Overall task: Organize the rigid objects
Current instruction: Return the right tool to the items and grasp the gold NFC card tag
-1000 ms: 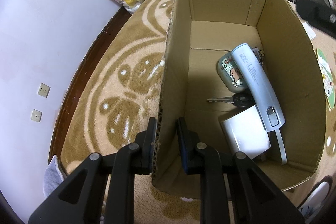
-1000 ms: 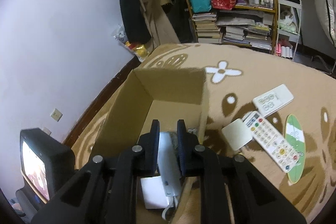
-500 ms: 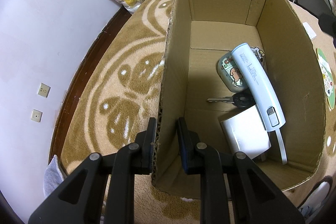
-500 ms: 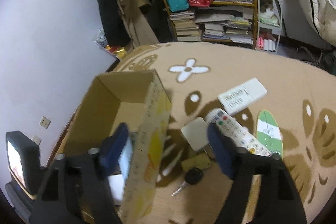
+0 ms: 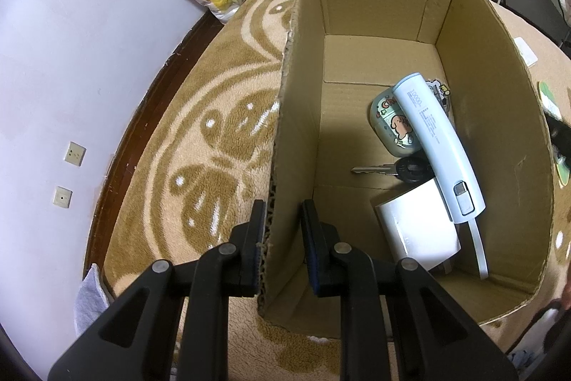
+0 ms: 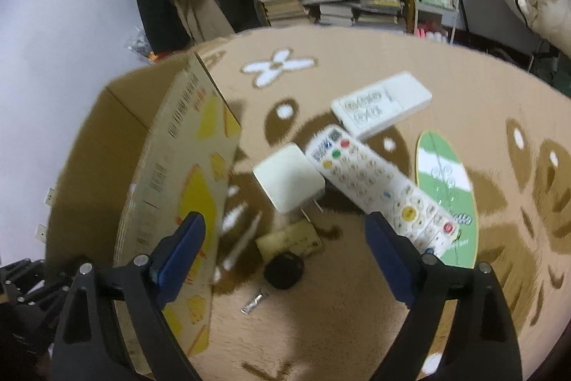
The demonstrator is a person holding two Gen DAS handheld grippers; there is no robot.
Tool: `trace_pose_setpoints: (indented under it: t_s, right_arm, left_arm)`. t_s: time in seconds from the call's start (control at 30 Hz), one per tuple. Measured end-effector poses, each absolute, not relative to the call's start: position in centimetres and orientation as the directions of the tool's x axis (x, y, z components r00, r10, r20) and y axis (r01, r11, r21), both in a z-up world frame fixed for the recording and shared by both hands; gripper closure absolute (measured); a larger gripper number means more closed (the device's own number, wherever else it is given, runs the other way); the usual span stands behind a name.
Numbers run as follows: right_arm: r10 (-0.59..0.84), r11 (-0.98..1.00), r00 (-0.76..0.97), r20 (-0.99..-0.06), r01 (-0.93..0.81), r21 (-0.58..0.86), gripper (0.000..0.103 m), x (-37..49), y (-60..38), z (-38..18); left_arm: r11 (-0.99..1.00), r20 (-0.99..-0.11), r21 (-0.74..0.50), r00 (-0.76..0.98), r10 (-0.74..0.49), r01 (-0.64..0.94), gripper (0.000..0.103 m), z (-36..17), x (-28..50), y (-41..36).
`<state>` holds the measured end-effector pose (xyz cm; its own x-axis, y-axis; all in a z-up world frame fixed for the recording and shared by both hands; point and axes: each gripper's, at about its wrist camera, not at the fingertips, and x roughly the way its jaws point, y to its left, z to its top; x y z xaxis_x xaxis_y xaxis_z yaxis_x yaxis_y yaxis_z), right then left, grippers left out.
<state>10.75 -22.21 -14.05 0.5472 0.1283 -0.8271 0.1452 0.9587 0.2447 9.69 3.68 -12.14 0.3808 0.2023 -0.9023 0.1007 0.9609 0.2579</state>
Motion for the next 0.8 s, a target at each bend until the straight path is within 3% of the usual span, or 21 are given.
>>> trace_pose_setpoints:
  t_s: [0.3, 0.57, 0.8]
  right_arm:
    - [0.143, 0.961, 0.493, -0.859, 0.14, 0.24, 0.009, 10.8, -21.7, -17.7]
    - [0.118, 0.976, 0.499, -0.858, 0.102, 0.193, 0.02, 10.9, -20.8, -18.3]
    - [0.104, 0.978, 0.478, -0.872, 0.112, 0.178, 0.021, 11.5, -20.4, -19.3]
  left_arm:
    - [0.96, -0.902, 0.262, 0.38, 0.205, 0.103, 0.083, -12.1, 9.8, 3.6]
    - [0.96, -0.903, 0.26, 0.379, 0.204, 0.102, 0.083, -12.0, 9.8, 3.6]
    - [0.96, -0.903, 0.26, 0.378, 0.204, 0.102, 0.083, -12.0, 9.8, 3.6]
